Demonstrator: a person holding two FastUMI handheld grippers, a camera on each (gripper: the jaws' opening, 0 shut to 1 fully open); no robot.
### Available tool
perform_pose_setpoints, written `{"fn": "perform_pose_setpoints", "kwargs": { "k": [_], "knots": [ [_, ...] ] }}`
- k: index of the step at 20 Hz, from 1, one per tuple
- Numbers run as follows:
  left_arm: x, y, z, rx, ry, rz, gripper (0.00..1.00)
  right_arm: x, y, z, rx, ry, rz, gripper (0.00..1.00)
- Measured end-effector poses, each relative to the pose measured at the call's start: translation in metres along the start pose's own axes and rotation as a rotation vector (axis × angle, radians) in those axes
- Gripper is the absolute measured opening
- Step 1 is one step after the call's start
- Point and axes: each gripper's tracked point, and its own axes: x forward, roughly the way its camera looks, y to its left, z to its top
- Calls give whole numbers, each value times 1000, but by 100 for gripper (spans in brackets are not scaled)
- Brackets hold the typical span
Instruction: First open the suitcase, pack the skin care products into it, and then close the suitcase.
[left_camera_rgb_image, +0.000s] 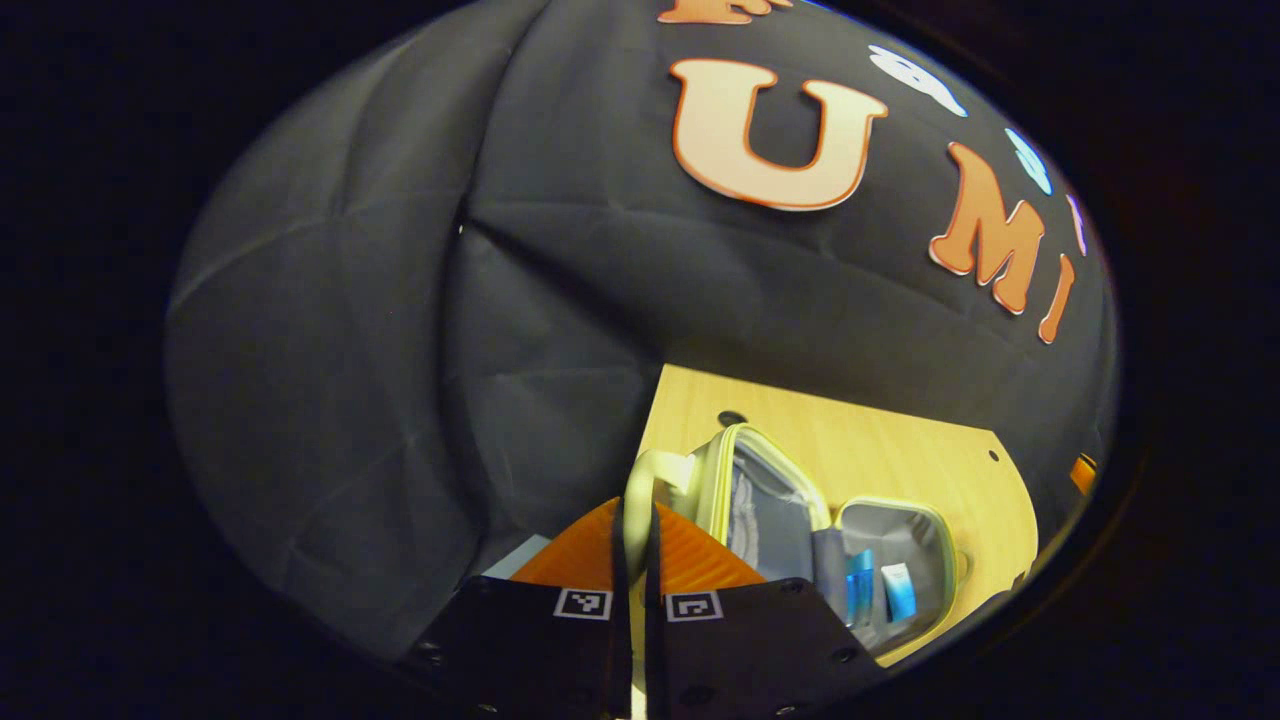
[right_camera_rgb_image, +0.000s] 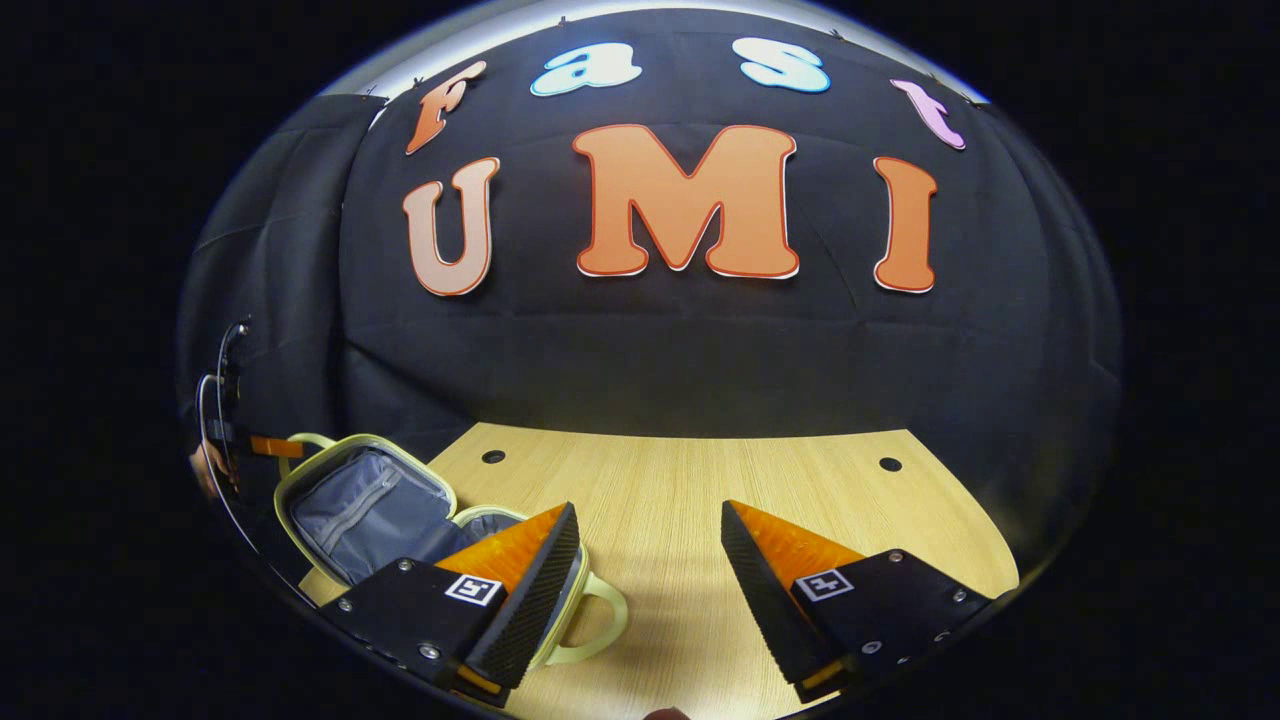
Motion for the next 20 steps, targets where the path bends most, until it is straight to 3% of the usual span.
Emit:
{"fn": "perform_pose_setpoints", "kwargs": {
  "k": [11,16,20],
  "knots": [
    [-65,-137,48,28,-126,-133,4,3,-28,8,38,-38,93,92],
    [-77,-207,47,63,-140,-208,4,2,-47,9,56,-46,111,91],
    [-84,-261,37,35,-131,-288,5,1,-65,8,45,-56,111,91]
  ]
}}
